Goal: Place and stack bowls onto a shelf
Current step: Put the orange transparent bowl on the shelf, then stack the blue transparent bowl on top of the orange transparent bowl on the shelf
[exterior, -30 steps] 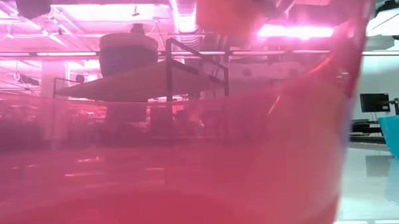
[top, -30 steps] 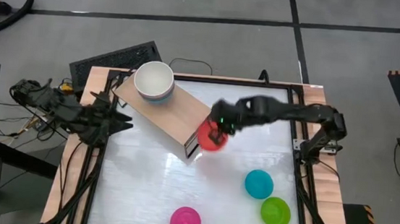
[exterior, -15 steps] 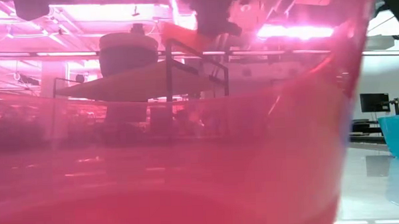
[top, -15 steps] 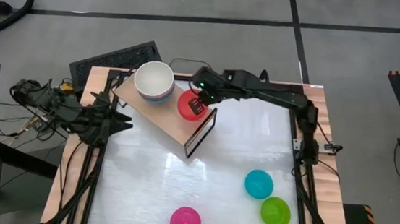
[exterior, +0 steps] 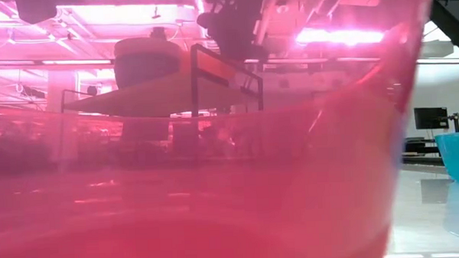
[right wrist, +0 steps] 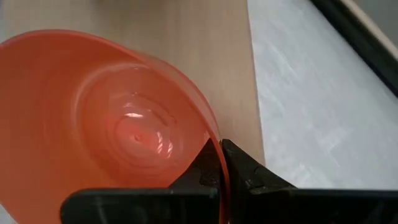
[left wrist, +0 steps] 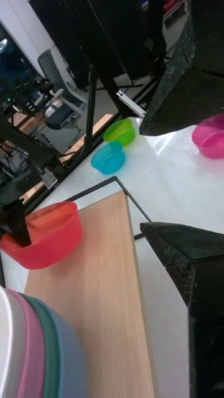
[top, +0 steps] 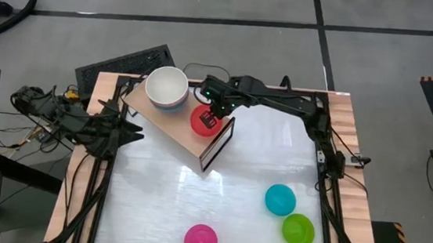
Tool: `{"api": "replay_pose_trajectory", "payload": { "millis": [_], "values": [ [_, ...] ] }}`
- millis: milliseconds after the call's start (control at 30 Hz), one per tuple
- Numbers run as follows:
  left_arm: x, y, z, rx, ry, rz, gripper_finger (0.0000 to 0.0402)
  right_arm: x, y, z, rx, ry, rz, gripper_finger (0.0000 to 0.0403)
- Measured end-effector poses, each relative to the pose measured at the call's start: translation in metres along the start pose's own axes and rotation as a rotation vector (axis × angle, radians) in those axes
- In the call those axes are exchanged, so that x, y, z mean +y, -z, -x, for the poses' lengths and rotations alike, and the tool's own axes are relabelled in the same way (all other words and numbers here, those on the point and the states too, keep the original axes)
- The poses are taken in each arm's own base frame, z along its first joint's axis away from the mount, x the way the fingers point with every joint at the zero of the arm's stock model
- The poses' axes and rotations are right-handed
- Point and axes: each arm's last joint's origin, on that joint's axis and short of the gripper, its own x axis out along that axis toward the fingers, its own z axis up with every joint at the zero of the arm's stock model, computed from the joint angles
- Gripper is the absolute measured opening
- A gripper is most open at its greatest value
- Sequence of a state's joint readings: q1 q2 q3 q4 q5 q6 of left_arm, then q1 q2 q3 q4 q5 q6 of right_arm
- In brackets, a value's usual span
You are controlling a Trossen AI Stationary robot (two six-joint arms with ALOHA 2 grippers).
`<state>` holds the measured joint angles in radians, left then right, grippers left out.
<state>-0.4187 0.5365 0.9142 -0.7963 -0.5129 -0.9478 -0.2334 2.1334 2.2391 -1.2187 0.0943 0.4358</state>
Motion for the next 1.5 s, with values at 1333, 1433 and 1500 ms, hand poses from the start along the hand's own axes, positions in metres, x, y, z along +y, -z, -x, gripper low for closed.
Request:
{"api": "replay_pose_trajectory", "payload": {
  "millis": [1333,1433,1500],
  "values": [
    [0.001,0.000,0.000,-0.010,-0.011,-0.003,0.0226,-0.008,0.049,0.103,0.135,0.018,0.036,0.0151],
    [0.001,0.001,0.000,0.012,-0.003,-0.007,0.0226,0.011,0.083,0.112,0.159,0.002,0.111,0.0147],
    [0.000,0.001,0.000,0.022,0.002,-0.008,0.0226,0.021,0.111,0.118,0.185,0.039,0.125,0.0144]
  ]
}}
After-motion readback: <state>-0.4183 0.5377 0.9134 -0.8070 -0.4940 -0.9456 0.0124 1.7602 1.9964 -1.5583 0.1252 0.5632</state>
